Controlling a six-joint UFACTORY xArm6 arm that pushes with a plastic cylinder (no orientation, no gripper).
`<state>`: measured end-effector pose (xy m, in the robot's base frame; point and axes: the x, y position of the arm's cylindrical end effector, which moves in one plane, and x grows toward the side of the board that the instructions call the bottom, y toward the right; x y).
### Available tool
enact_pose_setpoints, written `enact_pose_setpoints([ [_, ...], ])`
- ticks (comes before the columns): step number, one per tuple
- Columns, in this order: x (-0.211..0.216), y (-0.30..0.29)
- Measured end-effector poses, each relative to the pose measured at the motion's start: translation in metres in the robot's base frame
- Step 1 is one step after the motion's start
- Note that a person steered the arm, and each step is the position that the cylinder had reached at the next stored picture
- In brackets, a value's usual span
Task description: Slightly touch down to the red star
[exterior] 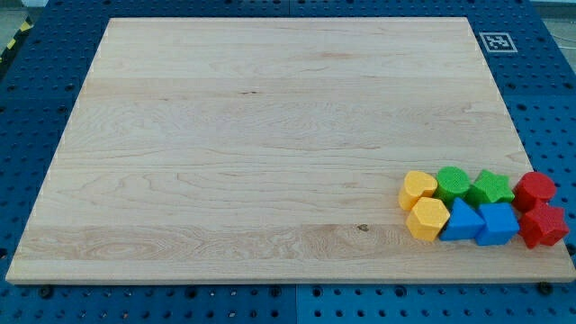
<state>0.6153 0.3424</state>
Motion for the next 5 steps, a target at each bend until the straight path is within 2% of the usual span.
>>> enact_pose_setpoints([
  [1,0.001,-0.015],
  [2,0.003,-0.063],
  [5,-0.005,-0.05],
])
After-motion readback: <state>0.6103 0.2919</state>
